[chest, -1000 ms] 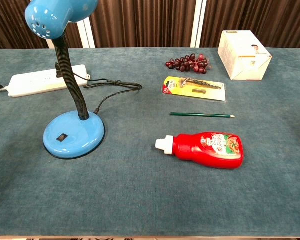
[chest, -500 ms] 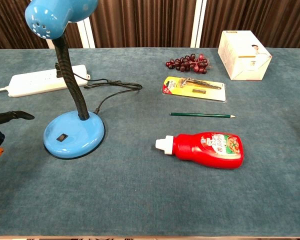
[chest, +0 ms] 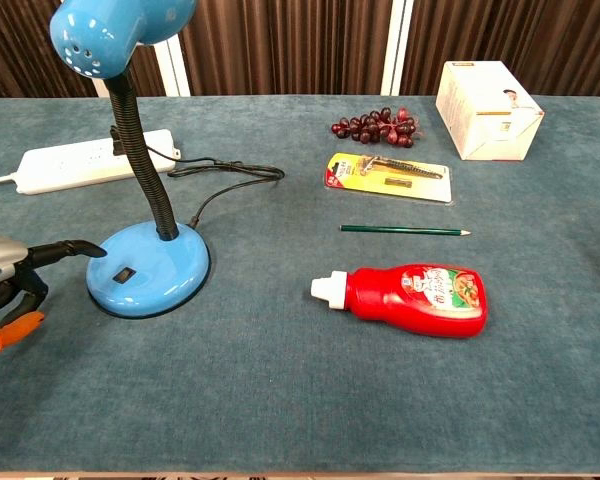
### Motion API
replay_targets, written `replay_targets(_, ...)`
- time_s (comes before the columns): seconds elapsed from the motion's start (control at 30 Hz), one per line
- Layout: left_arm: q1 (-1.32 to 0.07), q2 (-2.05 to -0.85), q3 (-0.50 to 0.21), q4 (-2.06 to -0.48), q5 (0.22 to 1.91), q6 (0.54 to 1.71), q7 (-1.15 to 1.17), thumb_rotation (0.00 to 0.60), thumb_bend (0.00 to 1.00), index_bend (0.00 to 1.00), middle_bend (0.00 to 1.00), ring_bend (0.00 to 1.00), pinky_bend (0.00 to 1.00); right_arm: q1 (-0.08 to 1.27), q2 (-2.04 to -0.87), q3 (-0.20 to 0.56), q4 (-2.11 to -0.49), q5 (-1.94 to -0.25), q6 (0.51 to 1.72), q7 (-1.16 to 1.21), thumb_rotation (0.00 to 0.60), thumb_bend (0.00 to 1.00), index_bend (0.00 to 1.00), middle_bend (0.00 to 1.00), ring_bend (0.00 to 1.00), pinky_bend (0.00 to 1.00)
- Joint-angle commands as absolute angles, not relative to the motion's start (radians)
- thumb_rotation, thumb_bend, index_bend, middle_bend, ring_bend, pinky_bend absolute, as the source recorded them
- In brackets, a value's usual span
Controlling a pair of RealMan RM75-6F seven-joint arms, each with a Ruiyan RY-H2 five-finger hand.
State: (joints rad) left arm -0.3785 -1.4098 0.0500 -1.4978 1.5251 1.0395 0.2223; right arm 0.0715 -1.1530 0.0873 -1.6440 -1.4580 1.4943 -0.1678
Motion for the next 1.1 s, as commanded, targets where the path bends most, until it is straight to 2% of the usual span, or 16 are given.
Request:
replay_targets(0.03, -0.385, -1.418, 0.051, -1.492, 1.527, 1.036, 0.221, 0.6, 0.53, 0.1, 0.69, 0.73, 0.74, 0.071, -1.154, 0.087, -1.645, -1.459, 1.496, -0.17, 0.6, 0.14, 0.12, 0.05, 0.04, 1.0)
replay_targets(1.1, -0.422, -1.442, 0.073, -1.475, 1.48, 0.982, 0.247, 0.6, 0.53, 0.1, 0.67, 0.73, 0.74, 0.072, -1.166, 0.088, -1.651, -1.444, 1.489, -0.185, 0.6, 0.14, 0.12, 0.05, 0.04, 1.0)
